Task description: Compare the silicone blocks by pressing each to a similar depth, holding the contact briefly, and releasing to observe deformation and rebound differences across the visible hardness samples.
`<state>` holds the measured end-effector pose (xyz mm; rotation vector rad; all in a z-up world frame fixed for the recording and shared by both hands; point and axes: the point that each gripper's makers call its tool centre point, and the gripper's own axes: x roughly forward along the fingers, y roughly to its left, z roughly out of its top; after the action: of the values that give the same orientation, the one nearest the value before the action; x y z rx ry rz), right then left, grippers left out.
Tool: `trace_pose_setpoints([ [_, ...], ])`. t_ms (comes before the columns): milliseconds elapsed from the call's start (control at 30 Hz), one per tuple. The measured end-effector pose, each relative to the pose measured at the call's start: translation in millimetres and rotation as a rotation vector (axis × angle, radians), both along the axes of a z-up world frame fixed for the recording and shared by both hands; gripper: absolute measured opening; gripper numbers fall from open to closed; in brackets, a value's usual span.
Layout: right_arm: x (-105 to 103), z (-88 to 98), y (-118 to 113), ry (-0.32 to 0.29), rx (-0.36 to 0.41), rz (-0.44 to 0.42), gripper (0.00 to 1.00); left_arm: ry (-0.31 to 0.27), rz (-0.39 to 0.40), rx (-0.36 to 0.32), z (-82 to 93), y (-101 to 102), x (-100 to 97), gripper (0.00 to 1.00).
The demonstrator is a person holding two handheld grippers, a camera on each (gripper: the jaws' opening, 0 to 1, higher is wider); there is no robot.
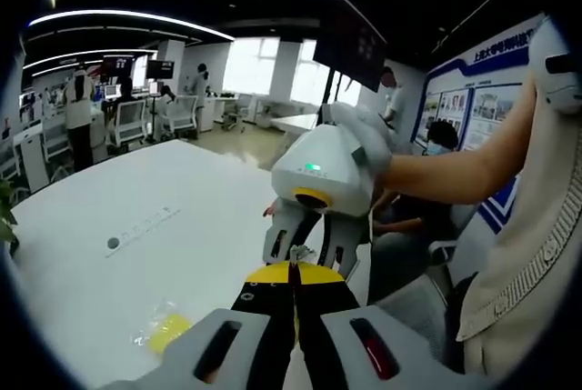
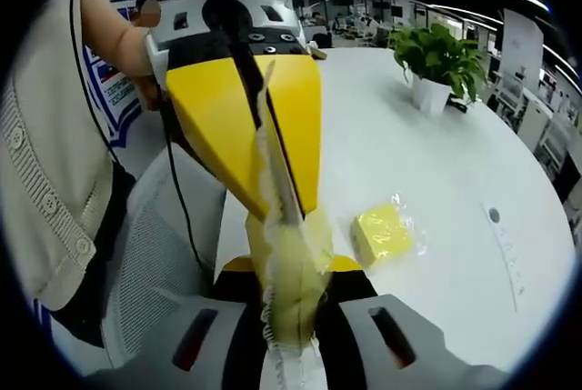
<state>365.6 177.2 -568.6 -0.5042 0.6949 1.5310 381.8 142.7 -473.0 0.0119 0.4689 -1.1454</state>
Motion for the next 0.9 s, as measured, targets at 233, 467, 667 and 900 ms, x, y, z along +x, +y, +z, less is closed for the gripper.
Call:
trace_pose_setpoints([
  [233, 1, -0.2, -1, 0.008, 0.003, -0.010, 0.13, 0.003, 0.015, 0.001, -0.4, 0, 2.4, 0.00],
  [467, 0, 1.2, -4, -0.010, 0.002, -0.010, 0.14, 0.008, 0.024, -0.003, 1.5, -2, 0.3, 0.00],
  [667, 4, 5.1, -5, -0.049, -0.004, -0.023, 0.16, 0.038, 0.068, -0.053, 5.4, -2, 0.6, 0.00],
  [900, 10, 3.1, -2, -0.119, 0.005, -0.006, 0.19, 0.095, 0.113, -0.101, 3.4, 2, 3.0, 0.00],
])
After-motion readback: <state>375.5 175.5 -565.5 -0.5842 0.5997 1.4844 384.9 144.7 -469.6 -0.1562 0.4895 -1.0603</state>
